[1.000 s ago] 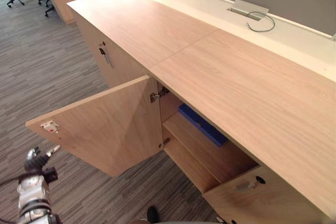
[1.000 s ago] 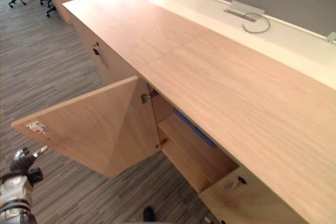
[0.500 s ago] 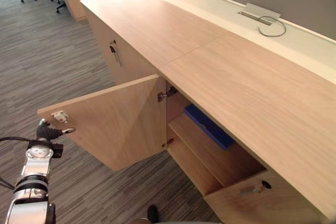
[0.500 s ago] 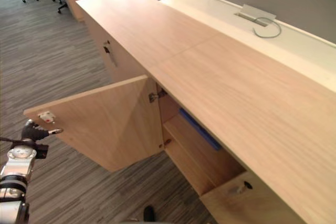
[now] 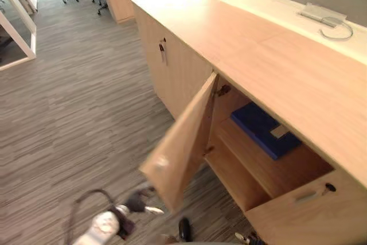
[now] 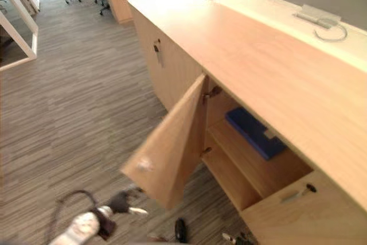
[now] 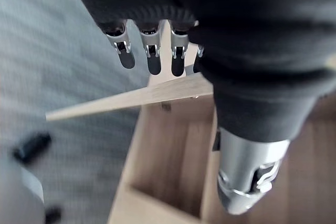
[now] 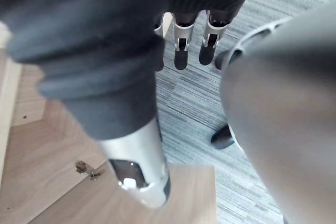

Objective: Walk over to the cabinet, pick up the folder, carry it to the office cabinet, place the folder inside the office cabinet, then close the office cabinet door

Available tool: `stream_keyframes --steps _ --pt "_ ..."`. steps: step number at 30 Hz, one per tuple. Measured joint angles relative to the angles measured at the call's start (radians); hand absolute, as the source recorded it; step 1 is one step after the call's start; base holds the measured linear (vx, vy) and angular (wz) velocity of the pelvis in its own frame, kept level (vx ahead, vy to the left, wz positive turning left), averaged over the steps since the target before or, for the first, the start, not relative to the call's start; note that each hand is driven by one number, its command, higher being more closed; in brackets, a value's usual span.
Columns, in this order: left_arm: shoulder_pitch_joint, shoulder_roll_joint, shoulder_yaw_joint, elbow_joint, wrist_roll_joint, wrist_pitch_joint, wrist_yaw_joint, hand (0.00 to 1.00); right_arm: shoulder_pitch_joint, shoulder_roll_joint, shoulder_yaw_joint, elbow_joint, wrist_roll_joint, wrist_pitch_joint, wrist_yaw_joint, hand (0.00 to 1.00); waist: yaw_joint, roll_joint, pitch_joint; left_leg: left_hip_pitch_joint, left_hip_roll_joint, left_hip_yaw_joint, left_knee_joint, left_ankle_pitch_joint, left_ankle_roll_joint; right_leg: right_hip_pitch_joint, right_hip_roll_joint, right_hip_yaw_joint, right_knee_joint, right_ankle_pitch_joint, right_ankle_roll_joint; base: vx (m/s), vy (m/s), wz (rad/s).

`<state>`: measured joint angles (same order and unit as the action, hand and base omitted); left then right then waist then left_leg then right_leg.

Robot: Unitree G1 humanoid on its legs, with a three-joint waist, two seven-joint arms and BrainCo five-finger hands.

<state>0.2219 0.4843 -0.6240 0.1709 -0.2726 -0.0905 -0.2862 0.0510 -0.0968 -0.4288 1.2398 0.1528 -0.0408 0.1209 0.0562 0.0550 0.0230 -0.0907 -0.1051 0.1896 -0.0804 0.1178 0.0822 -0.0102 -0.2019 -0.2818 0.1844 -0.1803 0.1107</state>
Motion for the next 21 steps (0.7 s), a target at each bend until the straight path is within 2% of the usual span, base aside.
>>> stream_keyframes --steps 1,3,6,9,12,14,15,16,17,18,20,21 --pt "0.0 -0.055 -0.047 -0.058 -0.044 -0.021 -0.051 0.0 -0.013 0.007 0.002 0.001 -0.022 0.001 -0.001 0.0 -0.011 0.0 -0.003 0.002 0.0 0.016 -0.012 0.011 -0.013 0.003 0.007 0.014 -0.025 0.016 -0.005 -0.07 0.17 -0.31" --pt "0.002 -0.12 -0.071 -0.141 -0.086 -0.055 -0.091 0.0 -0.017 0.016 0.024 0.005 -0.041 0.001 -0.004 0.0 -0.017 -0.018 -0.011 0.002 0.003 0.031 -0.012 0.009 -0.012 0.01 0.008 0.014 -0.054 0.029 -0.003 -0.08 0.126 -0.4" --pt "-0.01 -0.132 -0.032 -0.204 -0.125 -0.089 -0.106 0.0 -0.02 0.015 0.038 0.01 -0.057 0.0 -0.007 0.0 -0.031 -0.02 -0.02 0.002 0.004 0.023 -0.013 0.003 -0.004 0.03 0.017 0.012 -0.089 0.029 -0.004 -0.08 0.041 -0.07" --pt "0.008 -0.134 0.009 -0.204 -0.165 -0.086 -0.104 0.0 -0.022 0.011 0.048 0.01 -0.056 0.001 -0.006 0.0 -0.032 -0.013 -0.025 -0.019 0.003 0.003 -0.013 0.003 -0.004 0.031 0.028 0.009 -0.102 0.029 -0.005 -0.09 -0.021 0.32" --pt "0.04 -0.147 0.018 -0.204 -0.177 -0.074 -0.104 0.0 -0.032 -0.004 0.117 0.012 -0.061 0.004 -0.007 0.0 -0.033 -0.004 -0.026 -0.032 -0.008 -0.039 -0.013 0.003 -0.004 0.031 0.034 -0.011 -0.103 0.029 -0.006 -0.08 -0.039 0.55" --pt "0.061 -0.173 0.019 -0.204 -0.192 -0.066 -0.104 0.0 -0.038 -0.007 0.143 0.012 -0.068 0.01 -0.007 0.0 -0.032 0.001 -0.031 -0.038 -0.023 -0.06 -0.012 -0.014 -0.029 0.028 0.029 -0.015 -0.089 0.028 -0.006 -0.1 -0.024 0.61" --pt "0.073 -0.19 0.021 -0.203 -0.2 -0.063 -0.104 0.0 -0.036 0.003 0.159 0.015 -0.076 0.011 -0.007 0.0 -0.038 -0.036 -0.05 -0.057 -0.052 -0.057 0.001 -0.08 -0.082 0.003 -0.02 -0.012 -0.091 0.032 -0.01 -0.02 -0.021 0.31" --pt "0.076 -0.207 0.024 -0.199 -0.205 -0.06 -0.104 0.0 -0.051 0.001 0.18 0.02 -0.077 0.01 -0.008 0.0 -0.026 -0.045 -0.044 -0.087 -0.057 -0.072 0.12 -0.031 0.077 -0.011 -0.054 -0.016 -0.062 0.051 0.001 0.04 -0.052 0.03" --pt "0.079 -0.221 0.017 -0.199 -0.206 -0.06 -0.104 0.0 -0.053 -0.005 0.199 0.021 -0.078 0.011 -0.007 0.0 -0.016 -0.02 -0.051 -0.052 -0.013 -0.065 0.094 -0.034 0.039 -0.002 -0.035 -0.014 -0.07 0.059 0.01 0.09 -0.069 -0.2" --pt "0.073 -0.226 0.016 -0.19 -0.205 -0.055 -0.104 0.0 -0.052 -0.002 0.203 0.019 -0.08 0.011 -0.008 0.0 -0.019 -0.019 -0.054 -0.037 -0.021 -0.069 0.072 -0.031 0.041 0.002 -0.036 -0.003 -0.079 0.072 0.017 0.06 -0.032 -0.21" --pt "0.068 -0.232 0.035 -0.187 -0.205 -0.056 -0.099 0.0 -0.057 -0.004 0.217 0.017 -0.08 0.01 -0.008 0.0 -0.027 -0.011 -0.064 -0.006 -0.019 -0.031 -0.013 -0.009 0.008 0.002 -0.027 0.014 -0.122 0.09 0.001 0.0 0.041 -0.2" --pt "0.067 -0.232 0.044 -0.181 -0.204 -0.057 -0.096 0.0 -0.059 -0.002 0.218 0.016 -0.08 0.01 -0.008 0.0 -0.031 -0.01 -0.063 -0.011 -0.016 -0.021 -0.012 -0.005 0.003 0.001 -0.025 0.014 -0.131 0.094 0.0 -0.06 0.044 -0.3"
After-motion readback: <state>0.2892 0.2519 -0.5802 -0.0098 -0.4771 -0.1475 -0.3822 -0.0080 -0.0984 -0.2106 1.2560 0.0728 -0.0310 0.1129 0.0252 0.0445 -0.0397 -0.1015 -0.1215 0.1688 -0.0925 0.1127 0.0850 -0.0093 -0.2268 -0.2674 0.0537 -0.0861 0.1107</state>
